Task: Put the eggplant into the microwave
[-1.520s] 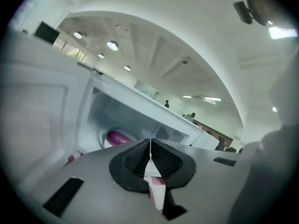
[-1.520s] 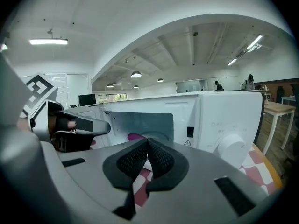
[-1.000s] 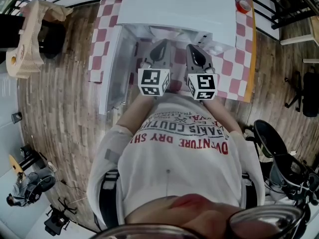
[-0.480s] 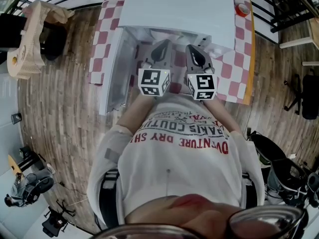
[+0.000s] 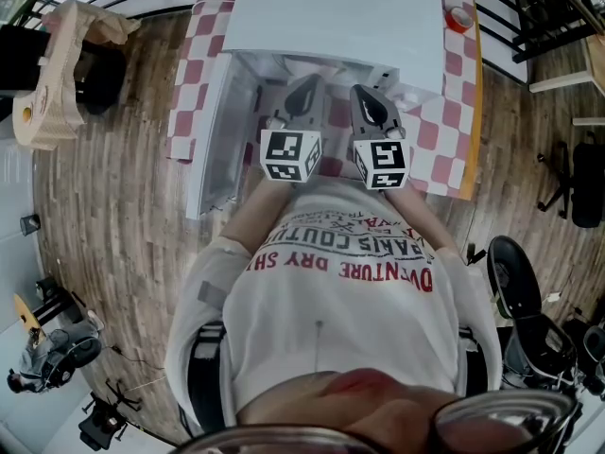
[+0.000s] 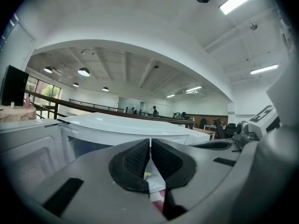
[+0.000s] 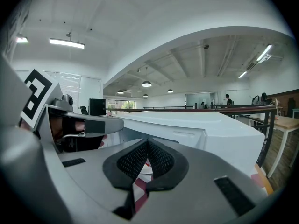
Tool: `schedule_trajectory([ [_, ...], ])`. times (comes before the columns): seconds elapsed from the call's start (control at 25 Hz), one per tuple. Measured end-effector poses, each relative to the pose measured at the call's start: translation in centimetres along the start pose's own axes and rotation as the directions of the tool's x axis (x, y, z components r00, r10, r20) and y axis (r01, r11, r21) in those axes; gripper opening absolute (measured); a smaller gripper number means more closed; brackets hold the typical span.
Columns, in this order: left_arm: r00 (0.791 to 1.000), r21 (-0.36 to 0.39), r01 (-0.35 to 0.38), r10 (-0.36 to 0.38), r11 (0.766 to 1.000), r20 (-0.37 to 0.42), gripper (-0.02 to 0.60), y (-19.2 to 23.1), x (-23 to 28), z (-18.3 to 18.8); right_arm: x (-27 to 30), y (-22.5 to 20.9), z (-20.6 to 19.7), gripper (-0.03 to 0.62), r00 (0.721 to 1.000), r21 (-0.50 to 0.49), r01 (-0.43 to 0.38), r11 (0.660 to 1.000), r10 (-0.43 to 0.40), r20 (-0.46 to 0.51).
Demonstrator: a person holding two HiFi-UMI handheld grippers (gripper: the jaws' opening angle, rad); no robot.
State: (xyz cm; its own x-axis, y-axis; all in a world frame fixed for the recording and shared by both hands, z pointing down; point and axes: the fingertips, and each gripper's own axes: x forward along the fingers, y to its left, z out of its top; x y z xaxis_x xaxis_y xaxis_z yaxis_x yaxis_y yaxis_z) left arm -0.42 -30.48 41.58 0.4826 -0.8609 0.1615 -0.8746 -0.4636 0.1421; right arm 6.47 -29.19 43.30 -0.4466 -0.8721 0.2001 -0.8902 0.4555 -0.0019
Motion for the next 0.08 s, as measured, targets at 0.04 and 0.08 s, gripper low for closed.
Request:
schedule_trajectory([
  [0.04, 1.000, 0.000, 0.001, -0.001, 1.000, -0.001, 0.034, -0.01, 0.01, -0.05, 0.03, 0.03, 0.00, 0.025, 1.000, -0.001, -0.002, 1.000, 0.002, 0.000],
  [0.08, 1.000, 0.000, 0.001, -0.001, 1.000, -0.002, 0.034, -0.03, 0.03, -0.09, 0.06, 0.06, 0.00, 0.025, 1.000, -0.001, -0.004, 1.000, 0.004, -0.001],
])
